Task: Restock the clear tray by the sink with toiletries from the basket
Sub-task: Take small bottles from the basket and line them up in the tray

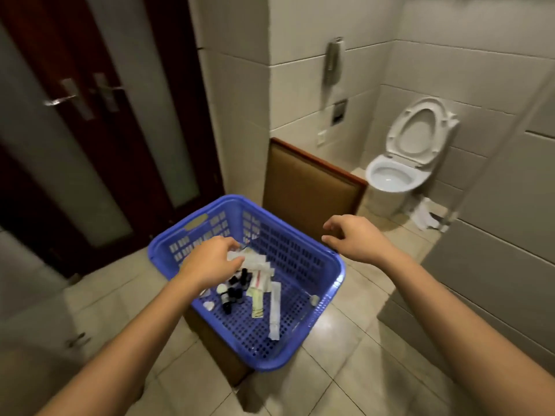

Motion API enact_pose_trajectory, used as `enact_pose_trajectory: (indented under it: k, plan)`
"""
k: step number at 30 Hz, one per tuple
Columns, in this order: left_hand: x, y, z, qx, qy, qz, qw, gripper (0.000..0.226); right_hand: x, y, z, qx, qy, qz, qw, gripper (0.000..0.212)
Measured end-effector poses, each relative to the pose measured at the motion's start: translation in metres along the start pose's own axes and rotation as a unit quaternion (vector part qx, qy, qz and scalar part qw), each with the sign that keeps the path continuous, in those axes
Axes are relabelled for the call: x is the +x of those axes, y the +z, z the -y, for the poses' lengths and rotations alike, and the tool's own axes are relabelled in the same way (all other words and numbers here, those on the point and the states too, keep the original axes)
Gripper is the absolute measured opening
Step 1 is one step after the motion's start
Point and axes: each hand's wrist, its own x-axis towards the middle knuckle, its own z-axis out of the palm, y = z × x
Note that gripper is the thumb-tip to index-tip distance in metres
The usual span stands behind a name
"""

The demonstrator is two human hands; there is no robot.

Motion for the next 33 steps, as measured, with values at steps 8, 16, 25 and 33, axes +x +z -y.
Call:
enact_pose_trajectory:
  k: [8,16,25,33]
  plan:
    - [-0.017,0.010,0.059,-0.009,-0.166,0.016,0.986,0.040,0.080,0.037,0.042,0.010,-0.146,0.098,0.984,0.035]
    - [0.019,0.022,0.044,-0.058,-0.257,-0.007,0.965,0.040,0.149,0.048,0.026,-0.031,-0.207,0.189,0.959,0.036]
    - [0.036,0.091,0.065,-0.093,-0.328,0.057,0.939,0.036,0.178,0.145,0.010,-0.007,-0.171,0.310,0.935,0.036]
    - [0.094,0.158,0.091,-0.154,-0.350,0.126,0.915,0.037,0.205,0.233,-0.005,0.011,-0.119,0.353,0.928,0.037]
